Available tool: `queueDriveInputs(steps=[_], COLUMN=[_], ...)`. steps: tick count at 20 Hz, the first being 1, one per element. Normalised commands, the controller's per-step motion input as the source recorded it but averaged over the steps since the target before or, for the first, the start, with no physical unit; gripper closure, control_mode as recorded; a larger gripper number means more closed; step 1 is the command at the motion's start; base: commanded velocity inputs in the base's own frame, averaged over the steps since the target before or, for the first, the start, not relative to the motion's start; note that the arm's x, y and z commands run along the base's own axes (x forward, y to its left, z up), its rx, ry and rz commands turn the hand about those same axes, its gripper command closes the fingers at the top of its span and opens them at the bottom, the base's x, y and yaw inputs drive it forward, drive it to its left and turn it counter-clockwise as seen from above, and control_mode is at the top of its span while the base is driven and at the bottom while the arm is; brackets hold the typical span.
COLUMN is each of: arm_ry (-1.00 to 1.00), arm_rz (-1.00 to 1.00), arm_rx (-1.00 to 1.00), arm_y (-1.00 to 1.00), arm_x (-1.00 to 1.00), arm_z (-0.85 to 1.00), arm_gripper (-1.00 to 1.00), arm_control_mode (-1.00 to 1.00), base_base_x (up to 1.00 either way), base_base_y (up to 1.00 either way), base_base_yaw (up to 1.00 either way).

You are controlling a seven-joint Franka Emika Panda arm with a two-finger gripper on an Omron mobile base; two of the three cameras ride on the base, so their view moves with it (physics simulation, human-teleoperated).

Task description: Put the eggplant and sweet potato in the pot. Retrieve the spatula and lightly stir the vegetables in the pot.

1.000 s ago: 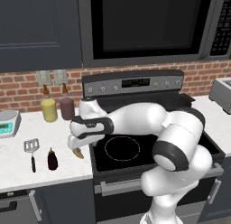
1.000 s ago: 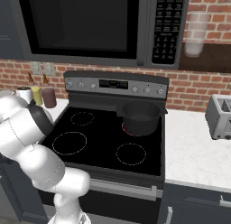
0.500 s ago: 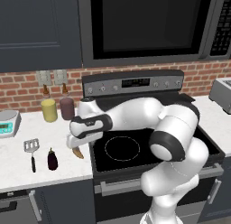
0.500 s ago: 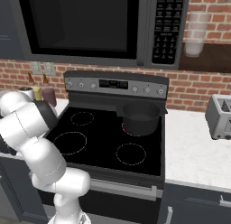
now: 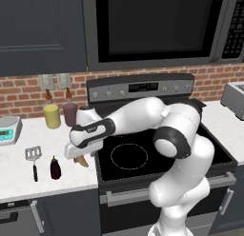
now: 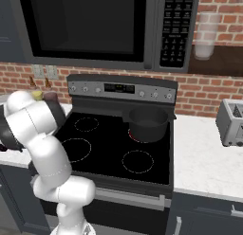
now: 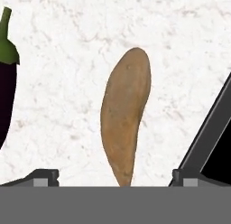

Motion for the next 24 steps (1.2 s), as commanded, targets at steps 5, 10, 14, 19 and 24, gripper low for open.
queueDriveInputs(steps=[5,10,14,19,24], arm_ry=[0.03,0.0,0.0,0.01,0.0], arm_rz=[0.0,0.0,0.0,0.0,0.0], arm_rx=[0.0,0.0,0.0,0.0,0.0], arm_y=[0.01,0.07,0.11,0.04,0.0], arm_x=[0.01,0.02,0.03,0.05,0.0], arm_z=[-0.33,-0.29,-0.23,-0.1,0.0], arm_gripper=[-1.0,-1.0,-1.0,1.0,1.0], arm_control_mode=[-1.0,-1.0,-1.0,-1.0,-1.0], base_base_x=[0.0,0.0,0.0,0.0,0.0], base_base_y=[0.0,0.0,0.0,0.0,0.0], base_base_yaw=[0.0,0.0,0.0,0.0,0.0])
